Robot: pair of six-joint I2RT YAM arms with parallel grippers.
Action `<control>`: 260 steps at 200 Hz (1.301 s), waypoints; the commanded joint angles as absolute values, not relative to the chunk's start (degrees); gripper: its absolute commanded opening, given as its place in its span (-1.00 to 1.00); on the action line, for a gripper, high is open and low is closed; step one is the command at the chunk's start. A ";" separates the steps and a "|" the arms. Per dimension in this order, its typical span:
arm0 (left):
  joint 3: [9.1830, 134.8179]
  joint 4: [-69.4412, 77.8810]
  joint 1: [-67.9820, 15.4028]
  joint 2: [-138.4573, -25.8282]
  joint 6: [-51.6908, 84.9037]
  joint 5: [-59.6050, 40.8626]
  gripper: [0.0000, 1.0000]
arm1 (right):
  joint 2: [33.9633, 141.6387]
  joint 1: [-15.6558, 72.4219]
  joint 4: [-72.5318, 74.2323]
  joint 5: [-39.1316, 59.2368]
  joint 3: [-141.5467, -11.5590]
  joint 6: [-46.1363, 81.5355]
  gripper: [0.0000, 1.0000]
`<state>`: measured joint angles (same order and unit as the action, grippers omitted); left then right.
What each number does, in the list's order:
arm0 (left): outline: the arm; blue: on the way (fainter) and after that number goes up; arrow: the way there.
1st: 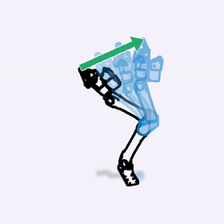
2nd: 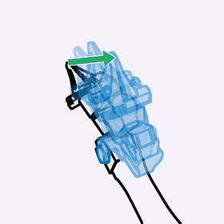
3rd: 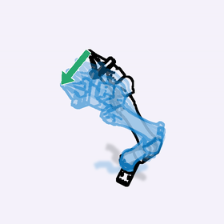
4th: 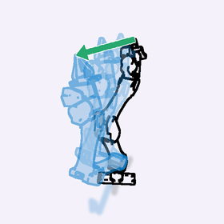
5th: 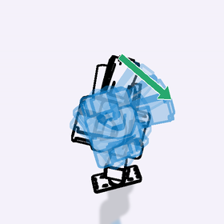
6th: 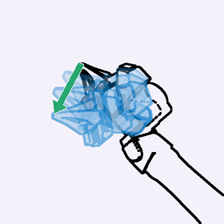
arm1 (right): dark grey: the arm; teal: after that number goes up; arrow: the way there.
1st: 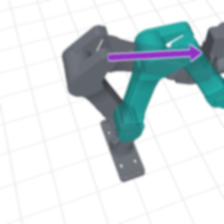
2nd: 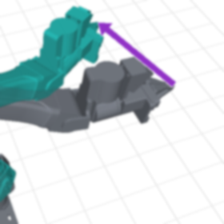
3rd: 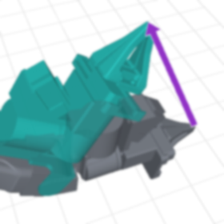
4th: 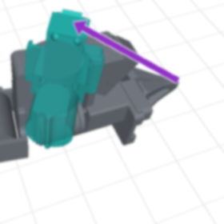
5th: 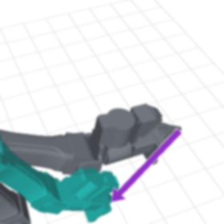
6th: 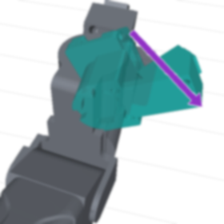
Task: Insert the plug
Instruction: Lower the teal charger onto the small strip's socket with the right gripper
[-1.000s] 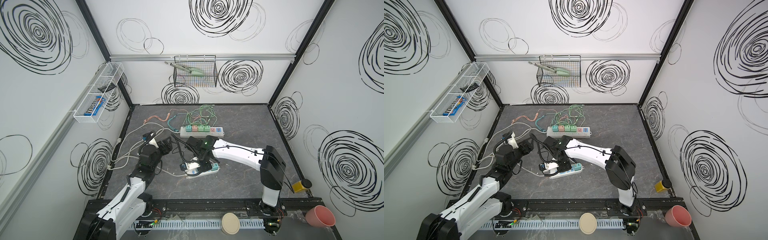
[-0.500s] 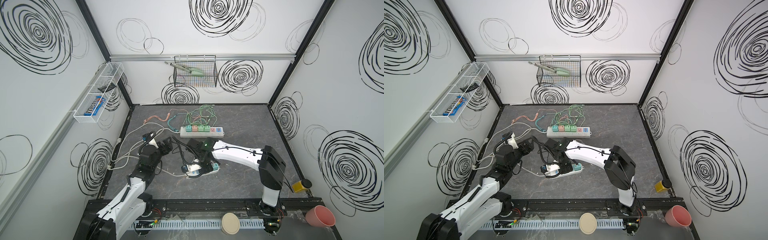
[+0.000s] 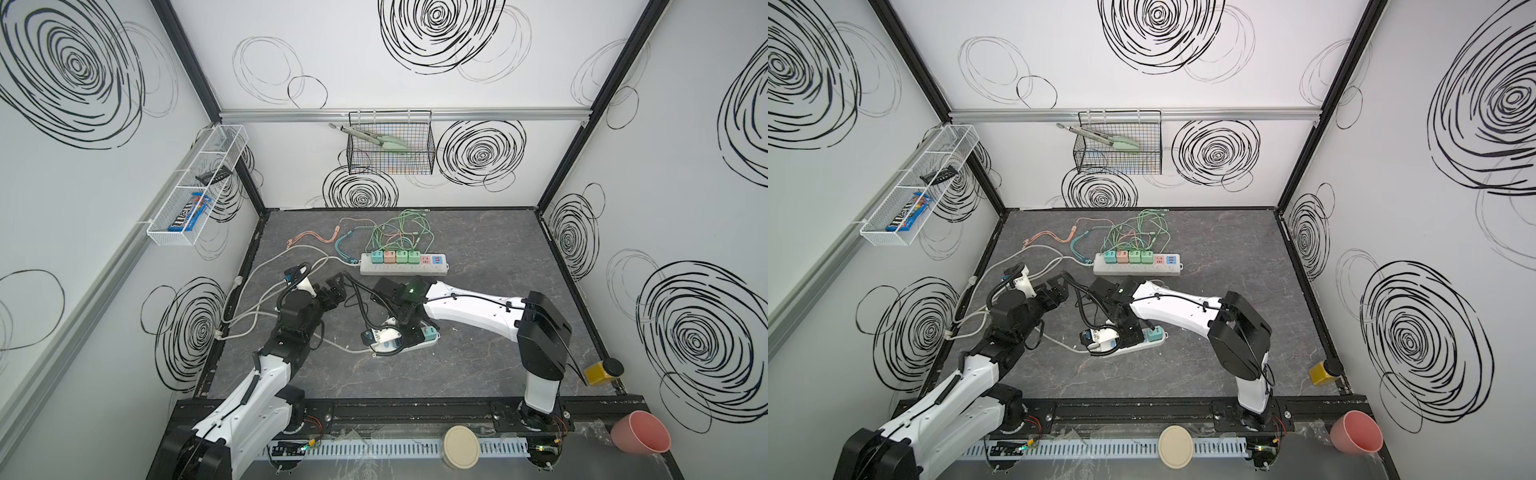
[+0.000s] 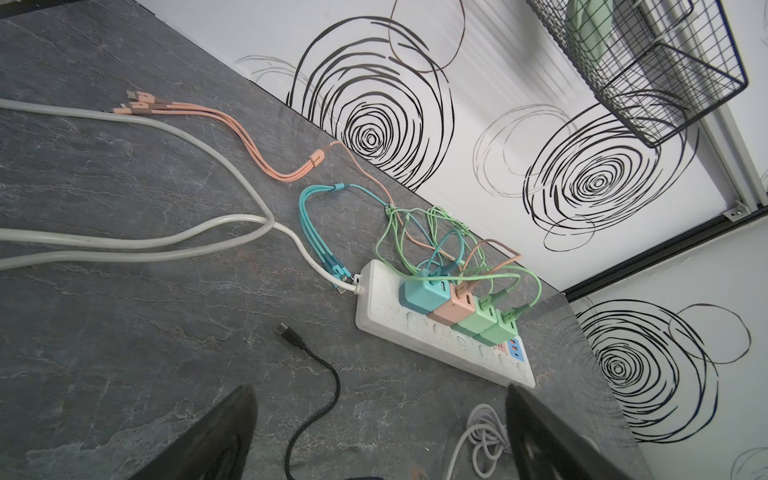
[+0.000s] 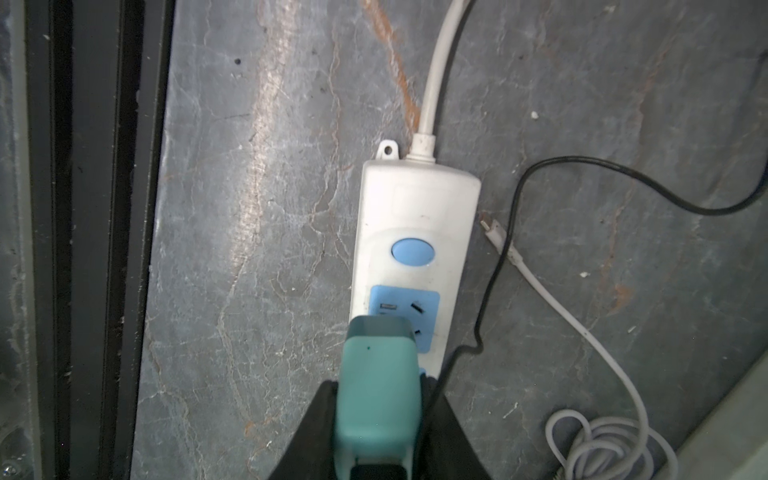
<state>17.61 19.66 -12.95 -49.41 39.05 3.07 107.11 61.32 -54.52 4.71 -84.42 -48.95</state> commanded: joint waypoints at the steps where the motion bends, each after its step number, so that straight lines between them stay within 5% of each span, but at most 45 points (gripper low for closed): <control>1: 17.67 20.84 -12.92 -49.29 38.94 3.78 0.94 | 107.95 62.13 -54.25 6.14 -84.60 -49.97 -1.00; 160: 18.59 19.90 -13.27 -50.79 38.54 4.06 0.97 | 119.73 64.95 -51.76 -2.78 -78.71 -44.66 -1.00; 193: 19.61 18.66 -14.09 -51.48 37.74 5.74 0.92 | 116.50 64.42 -53.64 -0.54 -83.21 -41.57 -0.46; 260: 21.06 16.62 -16.57 -52.47 37.41 10.37 0.92 | 116.76 60.66 -54.04 -13.79 -83.84 -37.65 -0.44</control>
